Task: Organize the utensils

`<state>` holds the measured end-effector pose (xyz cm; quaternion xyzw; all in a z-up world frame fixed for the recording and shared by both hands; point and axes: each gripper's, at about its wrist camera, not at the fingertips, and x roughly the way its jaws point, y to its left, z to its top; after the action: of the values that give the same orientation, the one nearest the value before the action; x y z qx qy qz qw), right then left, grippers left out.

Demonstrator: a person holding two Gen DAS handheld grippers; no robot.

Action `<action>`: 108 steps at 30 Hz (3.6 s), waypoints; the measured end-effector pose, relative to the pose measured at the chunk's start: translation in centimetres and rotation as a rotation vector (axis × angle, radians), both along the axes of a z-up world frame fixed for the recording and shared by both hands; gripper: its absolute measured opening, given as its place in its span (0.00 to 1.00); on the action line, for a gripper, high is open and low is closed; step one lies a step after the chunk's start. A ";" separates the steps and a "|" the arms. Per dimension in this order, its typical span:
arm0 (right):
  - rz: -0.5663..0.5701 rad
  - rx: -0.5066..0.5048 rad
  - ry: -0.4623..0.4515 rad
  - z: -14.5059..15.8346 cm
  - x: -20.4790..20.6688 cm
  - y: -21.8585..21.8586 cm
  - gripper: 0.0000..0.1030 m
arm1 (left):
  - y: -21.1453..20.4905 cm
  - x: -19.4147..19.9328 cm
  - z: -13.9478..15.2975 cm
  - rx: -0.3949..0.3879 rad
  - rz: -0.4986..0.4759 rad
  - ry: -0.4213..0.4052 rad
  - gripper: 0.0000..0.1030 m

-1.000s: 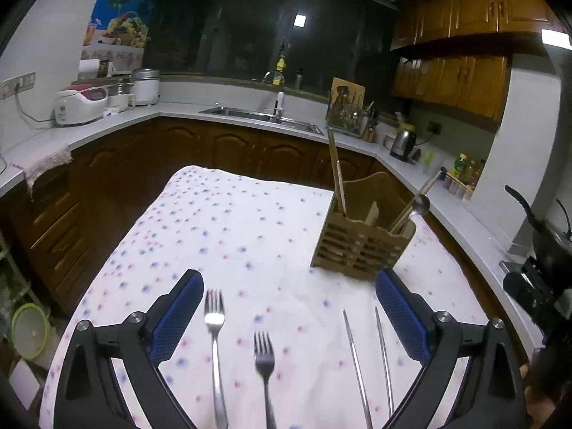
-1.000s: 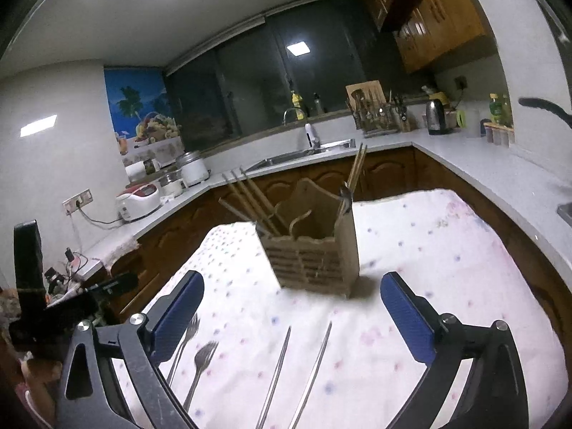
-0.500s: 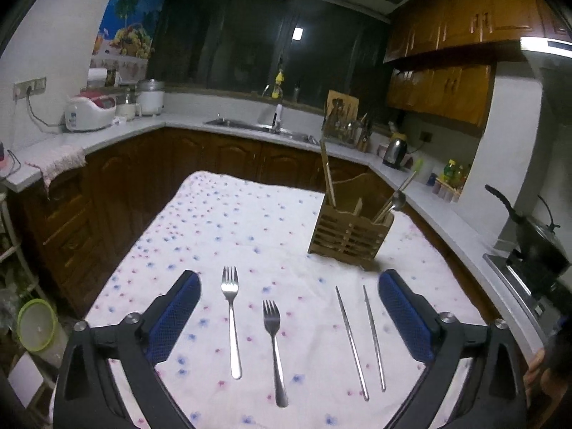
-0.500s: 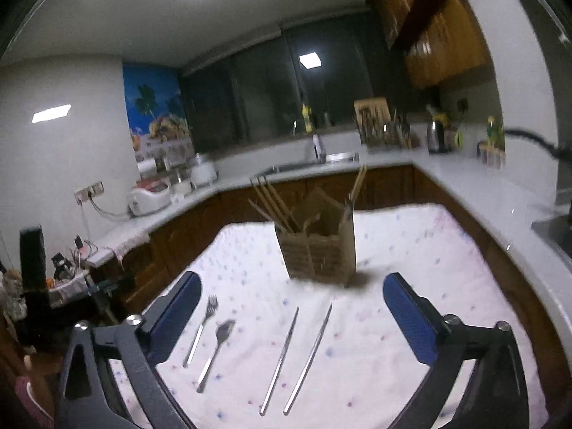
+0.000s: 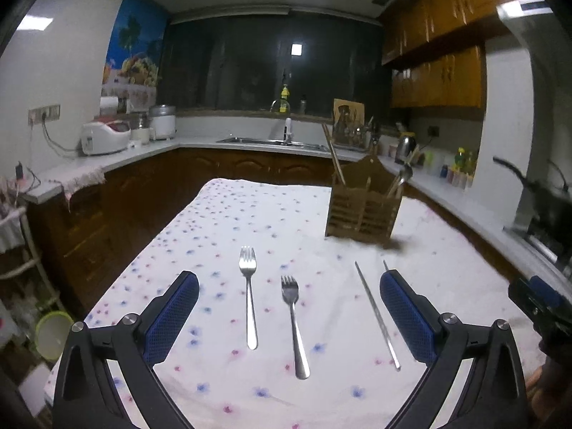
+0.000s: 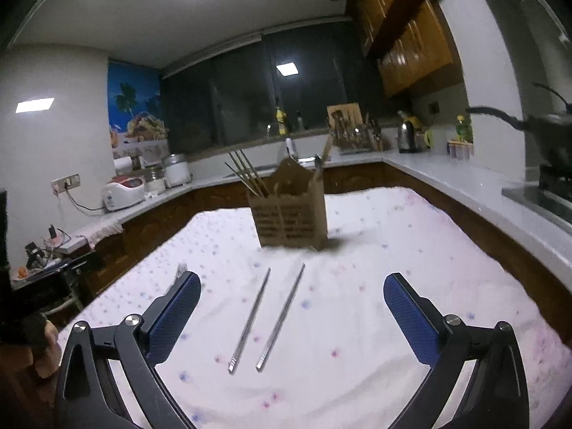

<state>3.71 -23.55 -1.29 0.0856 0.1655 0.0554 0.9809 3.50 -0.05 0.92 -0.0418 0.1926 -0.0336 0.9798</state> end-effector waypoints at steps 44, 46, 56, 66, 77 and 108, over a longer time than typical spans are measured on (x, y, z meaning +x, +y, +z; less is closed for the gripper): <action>0.001 -0.024 -0.066 -1.6 -1.7 0.5 1.00 | -0.6 -2.5 -2.6 0.057 0.020 -0.084 0.99; 0.000 -0.025 -0.064 -1.6 -1.6 0.5 1.00 | -0.5 -2.4 -2.6 0.063 0.019 -0.085 0.99; 0.002 -0.023 -0.067 -1.5 -1.7 0.6 1.00 | -0.7 -2.4 -2.2 0.072 0.013 -0.087 0.99; 0.006 -0.018 -0.069 -1.3 -1.7 1.0 1.00 | -1.1 -2.4 -2.4 0.083 0.013 -0.089 0.99; 0.006 -0.017 -0.069 -1.1 -1.8 1.1 1.00 | -1.1 -2.4 -2.4 0.083 0.011 -0.087 0.99; 0.005 -0.009 -0.065 -0.8 -1.8 1.5 1.00 | -1.2 -2.8 -2.5 0.091 0.002 -0.089 0.99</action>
<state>1.93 -22.00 -2.09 0.0786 0.1341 0.0601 0.9860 0.73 -1.28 -1.56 0.0041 0.1499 -0.0258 0.9884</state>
